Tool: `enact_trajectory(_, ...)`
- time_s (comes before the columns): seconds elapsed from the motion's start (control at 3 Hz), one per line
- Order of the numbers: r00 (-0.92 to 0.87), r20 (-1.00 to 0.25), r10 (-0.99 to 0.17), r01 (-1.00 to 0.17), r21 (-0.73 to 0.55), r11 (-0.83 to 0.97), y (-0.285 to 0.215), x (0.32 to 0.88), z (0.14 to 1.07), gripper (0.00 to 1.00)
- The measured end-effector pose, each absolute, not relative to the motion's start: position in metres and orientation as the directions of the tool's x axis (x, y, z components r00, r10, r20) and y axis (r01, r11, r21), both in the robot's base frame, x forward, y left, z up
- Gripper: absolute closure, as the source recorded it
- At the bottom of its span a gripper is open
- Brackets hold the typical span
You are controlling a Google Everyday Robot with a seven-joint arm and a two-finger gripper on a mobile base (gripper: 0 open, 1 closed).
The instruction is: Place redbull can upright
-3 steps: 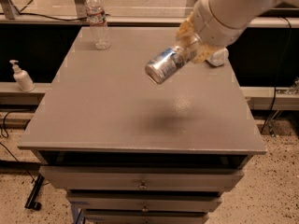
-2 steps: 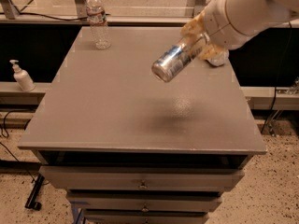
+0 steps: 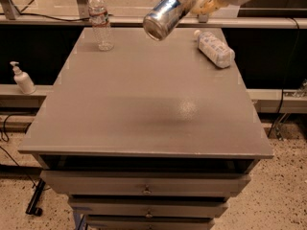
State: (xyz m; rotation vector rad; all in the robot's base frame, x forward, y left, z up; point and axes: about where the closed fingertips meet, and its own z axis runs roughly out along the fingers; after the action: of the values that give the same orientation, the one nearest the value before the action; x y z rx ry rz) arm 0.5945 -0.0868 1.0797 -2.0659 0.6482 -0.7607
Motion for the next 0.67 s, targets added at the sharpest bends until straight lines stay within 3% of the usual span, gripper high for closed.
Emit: enact_trajectory(0.67, 0.686, 0.34, -0.643, -0.107, -0.827, -0.551, -0.0867, 0.5947, 1.0824, 1.0)
